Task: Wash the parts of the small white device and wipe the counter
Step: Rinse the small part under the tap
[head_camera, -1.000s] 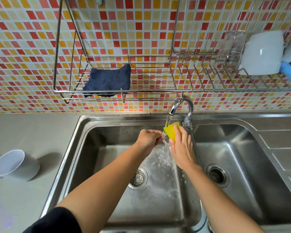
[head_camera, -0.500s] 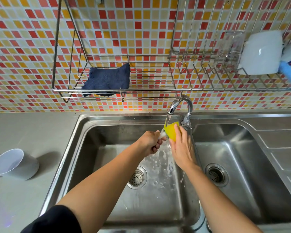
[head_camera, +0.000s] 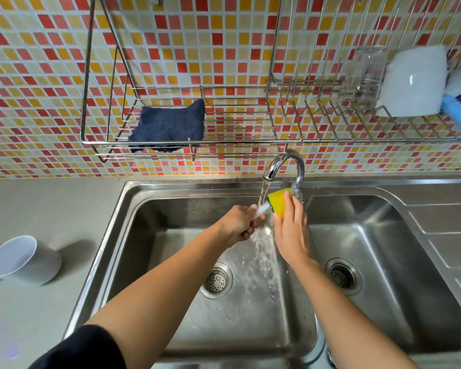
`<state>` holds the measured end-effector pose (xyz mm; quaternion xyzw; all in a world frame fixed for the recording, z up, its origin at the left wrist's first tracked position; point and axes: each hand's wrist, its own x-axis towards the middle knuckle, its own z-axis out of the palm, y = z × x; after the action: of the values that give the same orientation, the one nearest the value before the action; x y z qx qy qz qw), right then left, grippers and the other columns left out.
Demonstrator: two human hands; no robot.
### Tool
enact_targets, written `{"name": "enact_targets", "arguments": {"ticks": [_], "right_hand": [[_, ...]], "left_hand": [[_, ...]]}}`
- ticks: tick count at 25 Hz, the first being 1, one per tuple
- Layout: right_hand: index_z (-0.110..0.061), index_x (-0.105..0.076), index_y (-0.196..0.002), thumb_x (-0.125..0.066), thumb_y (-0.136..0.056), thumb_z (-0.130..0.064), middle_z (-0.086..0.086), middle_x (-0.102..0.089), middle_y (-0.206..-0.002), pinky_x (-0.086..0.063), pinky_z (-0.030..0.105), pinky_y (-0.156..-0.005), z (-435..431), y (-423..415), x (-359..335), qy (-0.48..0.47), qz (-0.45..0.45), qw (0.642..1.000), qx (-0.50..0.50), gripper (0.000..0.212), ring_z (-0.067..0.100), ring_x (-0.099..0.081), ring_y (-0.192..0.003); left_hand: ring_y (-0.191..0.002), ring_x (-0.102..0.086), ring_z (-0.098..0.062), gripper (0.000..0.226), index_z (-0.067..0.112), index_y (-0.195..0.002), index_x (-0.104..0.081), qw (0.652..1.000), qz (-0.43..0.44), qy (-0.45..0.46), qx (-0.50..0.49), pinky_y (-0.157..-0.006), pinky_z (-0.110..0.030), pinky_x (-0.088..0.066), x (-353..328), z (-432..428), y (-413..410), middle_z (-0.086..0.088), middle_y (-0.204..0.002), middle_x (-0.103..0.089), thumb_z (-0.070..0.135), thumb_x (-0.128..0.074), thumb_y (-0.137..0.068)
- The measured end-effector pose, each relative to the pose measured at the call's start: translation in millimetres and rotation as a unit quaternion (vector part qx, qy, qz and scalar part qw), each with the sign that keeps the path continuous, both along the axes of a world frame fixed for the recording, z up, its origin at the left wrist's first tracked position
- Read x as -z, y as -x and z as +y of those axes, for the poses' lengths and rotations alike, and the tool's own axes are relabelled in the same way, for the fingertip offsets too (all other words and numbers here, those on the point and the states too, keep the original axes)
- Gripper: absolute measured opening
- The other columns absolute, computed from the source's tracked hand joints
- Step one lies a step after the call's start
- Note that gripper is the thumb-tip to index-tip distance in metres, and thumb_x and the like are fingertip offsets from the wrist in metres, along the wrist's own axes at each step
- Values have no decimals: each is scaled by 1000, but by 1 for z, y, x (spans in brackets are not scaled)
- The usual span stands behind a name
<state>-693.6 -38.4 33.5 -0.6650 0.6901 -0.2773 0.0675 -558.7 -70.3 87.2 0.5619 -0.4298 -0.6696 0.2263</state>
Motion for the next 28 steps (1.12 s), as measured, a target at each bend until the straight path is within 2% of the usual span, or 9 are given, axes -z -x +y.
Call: {"name": "enact_targets", "arguments": {"ticks": [3, 6, 11, 14, 16, 20, 22, 25, 28], "right_hand": [[-6, -28, -144, -49, -94, -19, 18, -38, -141, -45, 48, -96, 1, 0, 2, 11, 22, 999, -20, 56, 37, -45, -122], [-6, -24, -145, -49, -94, -19, 17, -33, -145, -41, 43, -99, 0, 0, 2, 5, -11, 1000, 5, 58, 34, -41, -126], [-7, -23, -146, -50, -94, -19, 16, -31, -147, -40, 43, -99, 0, -1, 3, 0, -22, 1000, 2, 59, 34, -42, -125], [-9, -25, -146, -54, -92, -19, 15, -34, -146, -43, 45, -99, 0, -3, 4, 2, -2, 999, -42, 61, 33, -44, -124], [-11, -22, -147, -48, -95, -20, 13, -28, -148, -39, 40, -99, -2, -4, 4, -11, -52, 999, -7, 59, 30, -42, -126], [-12, -19, -147, -44, -96, -19, 12, -25, -149, -38, 36, -98, -2, -4, 8, -18, -64, 997, -44, 57, 29, -40, -127], [-12, -19, -147, -42, -97, -23, 14, -28, -147, -38, 37, -97, -5, 1, 10, -22, -103, 994, -19, 56, 30, -41, -126], [-16, -16, -148, -44, -96, -24, 14, -29, -149, -36, 41, -100, -4, 7, 14, -56, -129, 989, -36, 59, 32, -39, -129], [-15, -15, -148, -50, -94, -18, 16, -35, -145, -37, 41, -98, -4, 12, 14, -98, -143, 985, -27, 64, 33, -42, -126]], "left_hand": [[-49, -33, -9, 31, 10, -79, -56, 1000, -8, 27, 8, -43, -16, -28, 2, 0, -1, -1, -62, -42, 27, -41, -99], [-54, -39, -10, 26, 4, -84, -58, 999, 1, 51, 1, -46, -15, -33, 5, -1, -1, -3, -67, -51, 21, -44, -99], [-52, -54, -4, 18, 2, -92, -59, 998, 23, 50, -29, -48, -11, -43, 10, 1, -1, -6, -72, -61, 13, -47, -98], [-61, -51, -10, 19, 5, -83, -58, 996, 49, 45, -55, -48, -9, -45, 12, -1, -3, -9, -72, -57, 8, -46, -97], [-61, -51, -12, 17, 5, -78, -57, 996, 51, 49, -60, -48, -10, -46, 11, -2, -3, -9, -69, -55, 2, -51, -94], [-66, -54, -16, 9, 9, -80, -60, 996, -22, 57, -59, -55, -20, -48, 15, -4, -5, -7, -70, -58, 6, -64, -86], [-68, -57, -18, 11, 12, -79, -64, 992, -55, 96, -65, -58, -23, -50, 17, -6, -6, -4, -72, -62, 4, -71, -80], [-64, -56, -9, 11, 9, -86, -70, 970, -131, 198, -56, -53, -8, -47, 10, -5, -2, 1, -74, -63, 4, -72, -76], [-70, -58, -10, 9, 12, -85, -73, 953, -151, 257, -56, -70, -22, -52, 6, -5, 2, 2, -77, -66, 8, -68, -78]]}}
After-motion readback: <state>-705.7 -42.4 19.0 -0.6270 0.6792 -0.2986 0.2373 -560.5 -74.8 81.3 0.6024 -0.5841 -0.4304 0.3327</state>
